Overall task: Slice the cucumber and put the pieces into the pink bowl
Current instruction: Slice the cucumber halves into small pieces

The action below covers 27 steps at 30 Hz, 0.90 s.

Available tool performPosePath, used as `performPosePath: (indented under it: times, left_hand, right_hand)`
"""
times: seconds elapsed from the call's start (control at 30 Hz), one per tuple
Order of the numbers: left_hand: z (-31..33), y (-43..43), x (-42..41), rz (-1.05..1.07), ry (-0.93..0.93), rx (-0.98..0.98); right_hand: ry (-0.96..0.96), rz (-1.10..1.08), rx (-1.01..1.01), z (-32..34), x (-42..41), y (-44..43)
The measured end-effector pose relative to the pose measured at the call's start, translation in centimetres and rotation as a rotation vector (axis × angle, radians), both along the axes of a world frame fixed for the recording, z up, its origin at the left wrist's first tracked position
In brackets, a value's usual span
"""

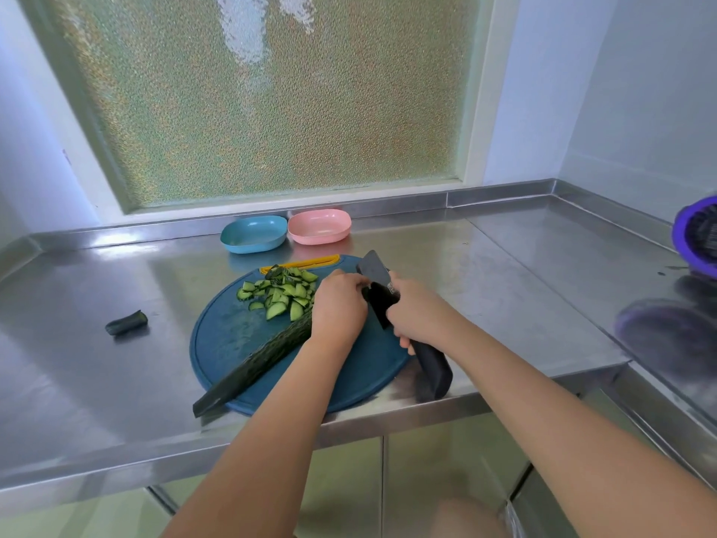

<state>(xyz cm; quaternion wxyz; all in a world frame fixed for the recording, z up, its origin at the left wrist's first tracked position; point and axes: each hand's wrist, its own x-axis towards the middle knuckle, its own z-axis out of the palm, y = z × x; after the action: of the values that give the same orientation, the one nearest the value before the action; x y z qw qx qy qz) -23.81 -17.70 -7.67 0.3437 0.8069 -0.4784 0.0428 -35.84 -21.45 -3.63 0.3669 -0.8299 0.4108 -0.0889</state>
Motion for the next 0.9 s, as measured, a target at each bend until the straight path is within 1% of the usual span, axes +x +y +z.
performPosePath:
  times: [0.1,0.17,0.33,0.5,0.63,0.9]
  left_hand:
    - [-0.3,-0.2,0.1,0.023,-0.014,-0.012]
    - [-0.3,-0.3,0.2,0.021,-0.013,-0.012]
    - [-0.1,-0.2,0.1,0.0,-0.023,-0.02]
    - [-0.1,-0.1,0.0,0.0,-0.016,-0.039]
    - [-0.1,-0.1,-0.1,-0.002,-0.012,-0.045]
    - [0.1,-0.1,-0.1,0.014,-0.007,-0.03]
  right_hand:
    - [-0.001,-0.004,-0.031,-0.3,-0.5,0.4]
    - [-0.026,-0.007,-0.015,-0.3,-0.6,0.3]
    - [-0.151,-0.03,0.105,0.0,-0.6,-0.3]
    - [-0.19,-0.044,0.176,-0.1,-0.3,-0.7]
    - [-0.249,-0.078,0.272,0.0,-0.3,-1.1]
    - [-0.241,-0.073,0.28,-0.1,0.0,-0.8]
